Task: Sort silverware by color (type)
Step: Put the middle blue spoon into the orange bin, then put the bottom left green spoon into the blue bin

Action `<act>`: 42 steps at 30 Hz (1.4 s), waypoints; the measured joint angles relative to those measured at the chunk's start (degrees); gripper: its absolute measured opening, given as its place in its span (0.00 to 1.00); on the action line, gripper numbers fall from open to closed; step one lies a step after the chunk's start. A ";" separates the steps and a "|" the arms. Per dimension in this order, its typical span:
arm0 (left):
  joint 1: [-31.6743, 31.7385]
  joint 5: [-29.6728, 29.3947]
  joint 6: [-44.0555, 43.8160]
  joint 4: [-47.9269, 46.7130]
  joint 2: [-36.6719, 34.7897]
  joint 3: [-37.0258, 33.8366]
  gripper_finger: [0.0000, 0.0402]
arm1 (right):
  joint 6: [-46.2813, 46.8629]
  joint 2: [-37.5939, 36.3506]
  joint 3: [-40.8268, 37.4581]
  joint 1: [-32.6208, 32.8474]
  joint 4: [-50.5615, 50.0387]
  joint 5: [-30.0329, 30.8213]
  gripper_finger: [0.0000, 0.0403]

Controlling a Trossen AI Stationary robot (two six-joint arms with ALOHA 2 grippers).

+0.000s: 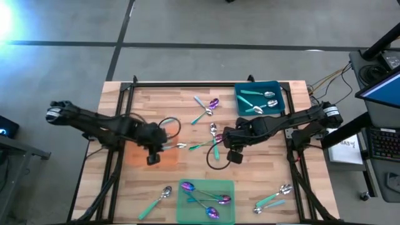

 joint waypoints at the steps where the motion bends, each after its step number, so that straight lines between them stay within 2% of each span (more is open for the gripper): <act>1: -0.65 0.02 -1.33 0.00 -0.59 -0.94 0.08 | -0.02 0.00 0.00 -0.02 0.28 0.00 0.21; 5: -1.59 0.01 -5.18 -0.04 -1.27 -4.50 0.12 | -0.03 0.00 0.00 -0.01 0.26 -0.02 0.21; 9: -1.59 0.24 -9.45 0.21 -0.65 -6.48 0.20 | 0.39 0.00 0.00 -0.02 0.24 -0.02 0.21; 16: -1.97 9.95 -11.07 0.53 0.69 -6.28 0.34 | 0.38 0.00 0.00 -0.02 0.22 -0.04 0.21; 22: -6.57 13.17 -12.76 0.75 0.55 -2.13 0.37 | 0.39 0.00 -0.02 0.00 0.19 -0.04 0.21; 27: -14.96 12.61 -22.31 4.82 1.14 0.63 0.35 | -0.13 0.00 -0.01 0.00 0.19 -0.04 0.21; 35: -29.66 3.23 -39.37 12.91 5.73 0.68 0.35 | -0.04 0.00 -0.02 -0.02 0.29 -0.02 0.21; 42: -36.29 1.37 -50.66 16.06 13.36 0.66 0.35 | 4.26 0.00 -0.02 0.00 1.12 -0.04 0.21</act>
